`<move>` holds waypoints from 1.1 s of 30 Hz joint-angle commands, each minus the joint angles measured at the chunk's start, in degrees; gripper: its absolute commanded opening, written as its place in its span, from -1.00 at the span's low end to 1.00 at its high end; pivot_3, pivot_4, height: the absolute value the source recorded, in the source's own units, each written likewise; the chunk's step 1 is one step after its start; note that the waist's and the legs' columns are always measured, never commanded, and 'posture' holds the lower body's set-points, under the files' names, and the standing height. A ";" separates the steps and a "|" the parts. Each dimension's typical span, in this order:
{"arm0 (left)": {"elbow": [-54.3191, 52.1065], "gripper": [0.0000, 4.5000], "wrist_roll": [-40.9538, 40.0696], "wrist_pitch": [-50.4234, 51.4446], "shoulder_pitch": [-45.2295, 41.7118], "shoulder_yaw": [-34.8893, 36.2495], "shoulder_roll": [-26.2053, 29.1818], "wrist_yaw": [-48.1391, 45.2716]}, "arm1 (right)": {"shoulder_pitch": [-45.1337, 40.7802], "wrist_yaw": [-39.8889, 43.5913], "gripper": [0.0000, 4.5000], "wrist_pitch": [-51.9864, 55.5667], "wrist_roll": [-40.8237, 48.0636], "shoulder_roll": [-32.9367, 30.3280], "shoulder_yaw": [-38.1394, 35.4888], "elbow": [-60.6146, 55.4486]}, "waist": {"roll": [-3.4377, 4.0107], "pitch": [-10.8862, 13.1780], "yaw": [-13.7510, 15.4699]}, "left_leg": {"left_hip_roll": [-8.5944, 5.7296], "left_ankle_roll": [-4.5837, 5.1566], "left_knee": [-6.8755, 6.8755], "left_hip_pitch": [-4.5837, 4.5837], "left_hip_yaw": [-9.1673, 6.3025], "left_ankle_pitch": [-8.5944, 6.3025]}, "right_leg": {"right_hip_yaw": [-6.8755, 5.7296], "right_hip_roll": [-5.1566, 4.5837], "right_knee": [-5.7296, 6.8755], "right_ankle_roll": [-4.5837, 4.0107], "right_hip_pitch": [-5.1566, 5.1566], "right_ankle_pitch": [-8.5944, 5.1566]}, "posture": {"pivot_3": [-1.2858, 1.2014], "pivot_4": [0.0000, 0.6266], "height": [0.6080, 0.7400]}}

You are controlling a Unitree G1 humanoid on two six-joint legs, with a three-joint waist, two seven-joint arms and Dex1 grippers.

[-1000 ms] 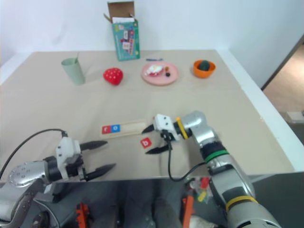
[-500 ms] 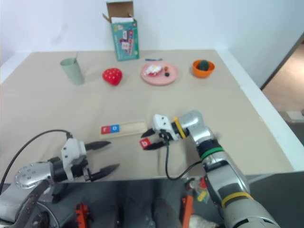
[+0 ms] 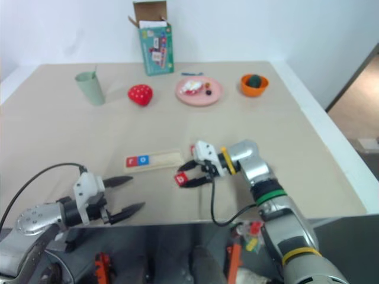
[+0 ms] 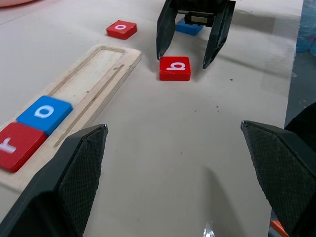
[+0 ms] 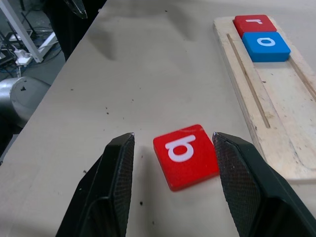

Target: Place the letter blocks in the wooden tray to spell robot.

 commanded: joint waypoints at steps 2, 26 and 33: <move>-1.18 1.00 0.58 -0.87 -0.21 -0.95 0.43 0.67 | -4.10 -1.24 0.08 -3.46 -1.76 2.85 0.13 3.03 | 0.00 0.00 0.00 | 0.02 0.00 -0.02 0.00 -0.02 0.00 | -0.01 0.03 0.00 -0.02 0.00 -0.01 | 0.03 -0.52 1.00; -2.40 1.00 1.27 -1.31 2.50 -2.02 1.01 2.21 | -3.02 0.09 0.08 -1.70 -0.11 4.37 -1.26 2.84 | 0.00 0.00 0.01 | 0.02 0.00 -0.17 0.03 -0.02 0.00 | -0.01 0.02 -0.01 -0.08 -0.03 -0.05 | 0.03 -0.52 1.00; -1.50 1.00 1.61 -1.77 1.88 -2.61 0.86 2.06 | 1.35 -2.95 0.00 1.65 0.00 3.37 -1.94 -3.24 | 0.00 0.00 0.03 | 0.02 0.00 -0.22 0.02 -0.04 0.00 | -0.03 0.00 -0.01 -0.09 -0.04 -0.07 | 0.03 -0.52 1.00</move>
